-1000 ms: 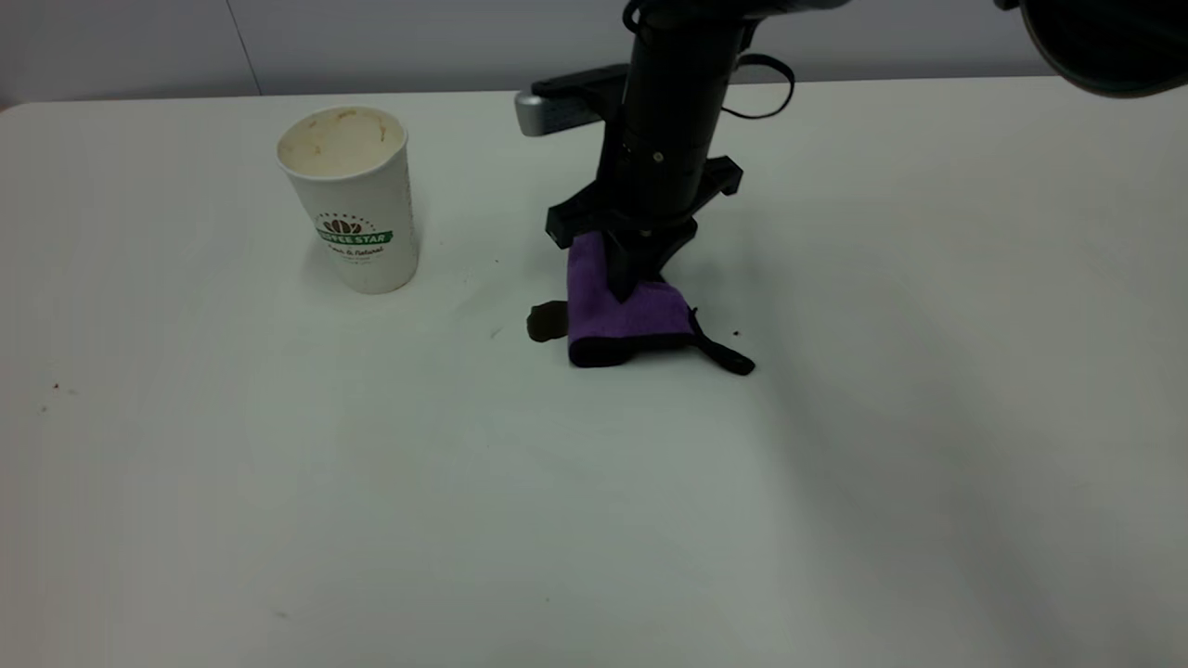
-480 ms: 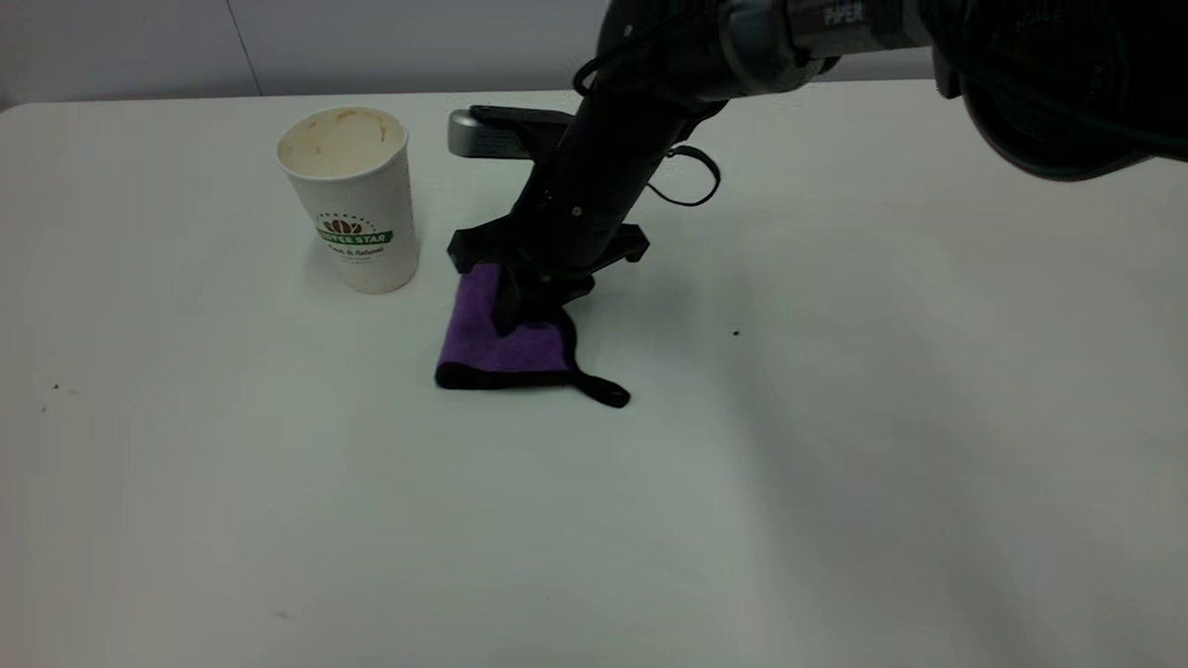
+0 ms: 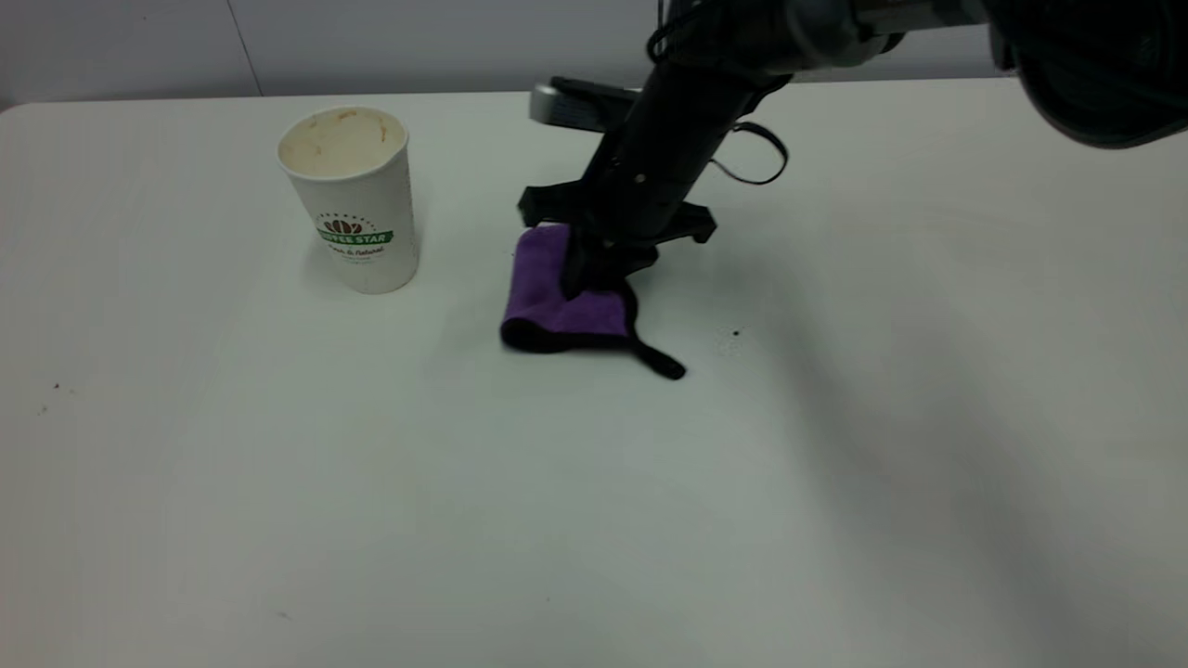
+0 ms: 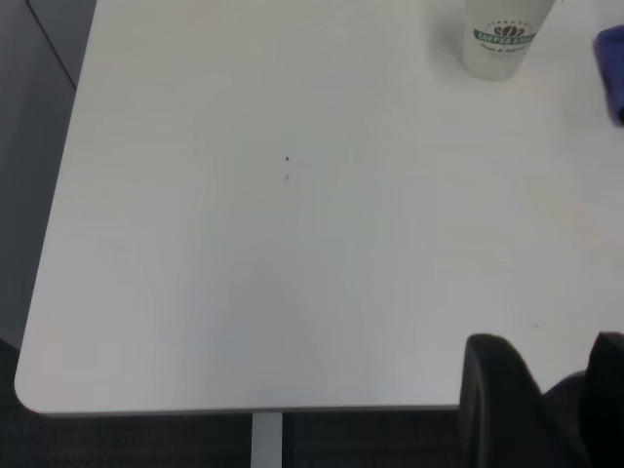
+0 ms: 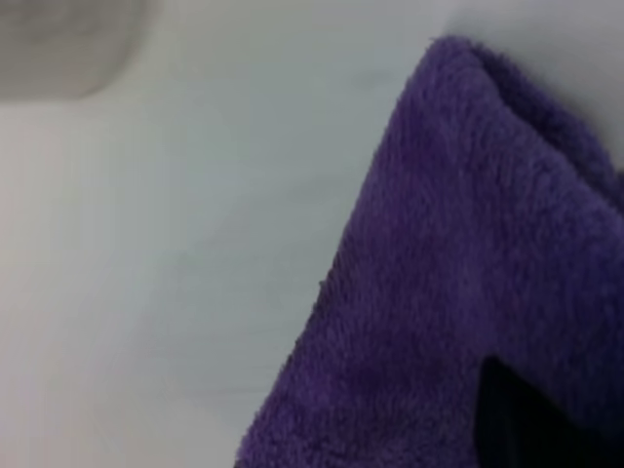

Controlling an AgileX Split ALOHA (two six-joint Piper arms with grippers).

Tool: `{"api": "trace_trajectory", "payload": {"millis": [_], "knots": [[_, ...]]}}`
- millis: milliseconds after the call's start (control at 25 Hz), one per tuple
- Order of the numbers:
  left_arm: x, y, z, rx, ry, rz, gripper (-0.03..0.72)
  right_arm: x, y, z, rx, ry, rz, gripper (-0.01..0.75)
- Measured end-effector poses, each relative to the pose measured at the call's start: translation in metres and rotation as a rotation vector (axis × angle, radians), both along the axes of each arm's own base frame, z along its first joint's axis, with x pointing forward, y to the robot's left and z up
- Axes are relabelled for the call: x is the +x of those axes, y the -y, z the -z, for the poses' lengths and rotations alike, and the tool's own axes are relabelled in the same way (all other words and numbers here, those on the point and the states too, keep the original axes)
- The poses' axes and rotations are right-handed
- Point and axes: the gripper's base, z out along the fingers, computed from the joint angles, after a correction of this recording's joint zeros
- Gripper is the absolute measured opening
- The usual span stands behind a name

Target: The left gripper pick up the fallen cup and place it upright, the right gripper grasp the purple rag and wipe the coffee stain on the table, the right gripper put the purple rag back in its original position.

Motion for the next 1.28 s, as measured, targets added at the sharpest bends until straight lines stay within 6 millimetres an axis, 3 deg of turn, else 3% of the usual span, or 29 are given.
{"api": "trace_trajectory", "payload": {"millis": [280, 560, 640, 760, 840, 920, 1120, 1280], "knots": [[0.0, 0.0, 0.0, 0.0, 0.0, 0.0, 0.24, 0.033, 0.109, -0.002, -0.061, -0.104, 0.131, 0.082], [0.0, 0.0, 0.0, 0.0, 0.0, 0.0, 0.24, 0.049, 0.209, -0.008, -0.105, -0.162, 0.247, 0.125], [0.0, 0.0, 0.0, 0.0, 0.0, 0.0, 0.24, 0.051, 0.231, -0.013, -0.147, -0.173, 0.245, 0.214], [0.0, 0.0, 0.0, 0.0, 0.0, 0.0, 0.24, 0.059, 0.257, -0.03, -0.223, -0.135, 0.213, 0.458], [0.0, 0.0, 0.0, 0.0, 0.0, 0.0, 0.24, 0.067, 0.266, -0.05, -0.244, -0.067, 0.199, 0.629], [0.0, 0.0, 0.0, 0.0, 0.0, 0.0, 0.24, 0.071, 0.266, -0.079, -0.241, -0.006, 0.19, 0.704], [0.0, 0.0, 0.0, 0.0, 0.0, 0.0, 0.24, 0.068, 0.246, -0.172, -0.263, 0.135, 0.153, 0.728], [0.0, 0.0, 0.0, -0.001, 0.0, -0.001, 0.24, 0.034, 0.23, -0.255, -0.301, 0.205, 0.118, 0.728]]}}
